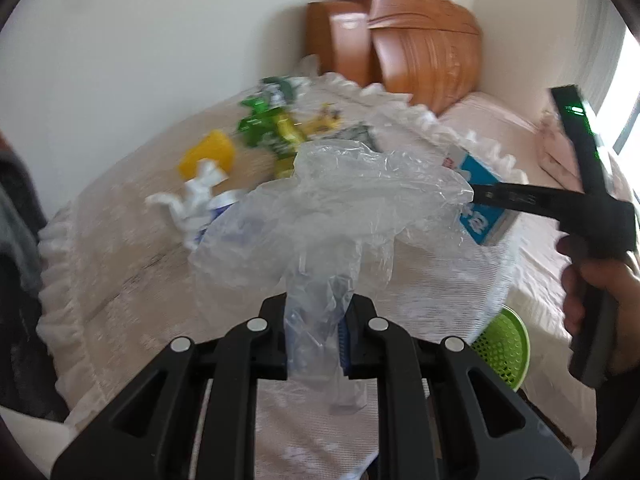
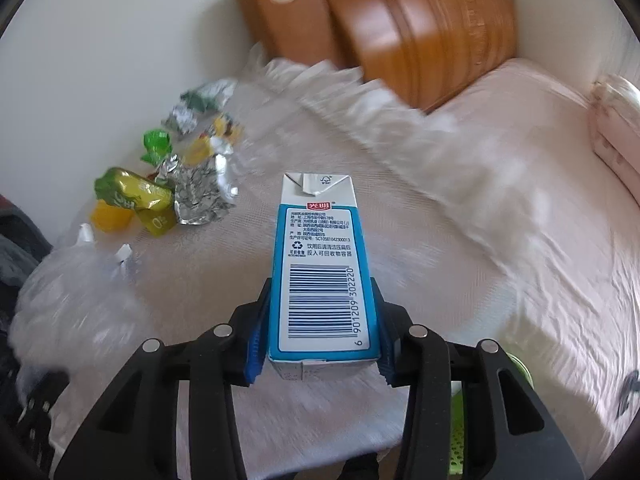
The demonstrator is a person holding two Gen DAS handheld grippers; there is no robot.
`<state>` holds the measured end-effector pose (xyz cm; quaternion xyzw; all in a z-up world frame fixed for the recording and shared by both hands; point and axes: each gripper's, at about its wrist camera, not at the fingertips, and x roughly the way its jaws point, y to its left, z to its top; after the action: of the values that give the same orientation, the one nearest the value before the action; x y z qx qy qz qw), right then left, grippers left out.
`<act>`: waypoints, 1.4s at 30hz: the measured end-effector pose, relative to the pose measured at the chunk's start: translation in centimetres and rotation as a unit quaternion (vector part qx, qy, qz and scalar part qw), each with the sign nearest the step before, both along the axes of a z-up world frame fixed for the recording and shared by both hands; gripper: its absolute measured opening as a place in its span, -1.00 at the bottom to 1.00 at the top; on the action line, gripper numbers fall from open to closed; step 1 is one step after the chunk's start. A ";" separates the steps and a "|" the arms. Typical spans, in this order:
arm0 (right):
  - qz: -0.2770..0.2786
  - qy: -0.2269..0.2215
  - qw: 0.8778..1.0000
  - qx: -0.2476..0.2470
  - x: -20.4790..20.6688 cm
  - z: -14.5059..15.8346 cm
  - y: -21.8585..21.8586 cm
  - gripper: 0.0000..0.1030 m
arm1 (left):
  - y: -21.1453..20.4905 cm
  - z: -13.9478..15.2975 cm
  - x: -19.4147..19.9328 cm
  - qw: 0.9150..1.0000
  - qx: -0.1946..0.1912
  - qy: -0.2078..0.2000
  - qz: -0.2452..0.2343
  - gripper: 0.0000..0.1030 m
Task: Collect trash
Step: 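Grasp the clear plastic bag with left tool while right tool grasps the milk carton, then drop the plastic bag and milk carton into the green wastebasket with both tools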
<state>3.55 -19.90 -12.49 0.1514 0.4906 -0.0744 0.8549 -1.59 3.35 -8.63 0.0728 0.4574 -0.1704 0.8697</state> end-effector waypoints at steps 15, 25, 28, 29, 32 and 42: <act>-0.186 -0.008 0.982 -0.034 -21.6 4.0 -11.7 -0.15 | -15.0 0.7 -6.0 0.977 -0.017 0.018 -0.213 -0.69; -0.280 0.016 0.959 -0.043 -31.0 4.0 -17.3 -0.15 | -26.7 -6.7 -10.9 0.943 0.025 0.104 -0.315 -0.69; -0.290 0.027 0.956 -0.042 -32.8 3.6 -18.4 -0.15 | -29.1 -10.0 -12.3 0.935 0.050 0.132 -0.325 -0.44; -0.292 0.030 0.955 -0.039 -33.2 3.4 -18.8 -0.15 | -29.5 -10.7 -12.6 0.934 0.057 0.137 -0.326 -0.14; -0.291 0.036 0.955 -0.030 -33.9 2.6 -19.4 -0.15 | -30.7 -12.6 -13.6 0.931 0.075 0.141 -0.329 0.21; -0.266 0.042 0.963 -0.004 -33.1 0.2 -20.0 -0.15 | -31.2 -11.8 -13.3 0.935 0.060 0.140 -0.320 0.52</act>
<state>-29.50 -39.86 -12.30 0.2701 0.4679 -0.3070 0.7835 -14.92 -27.85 -20.43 0.2433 0.5363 -0.4203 0.6903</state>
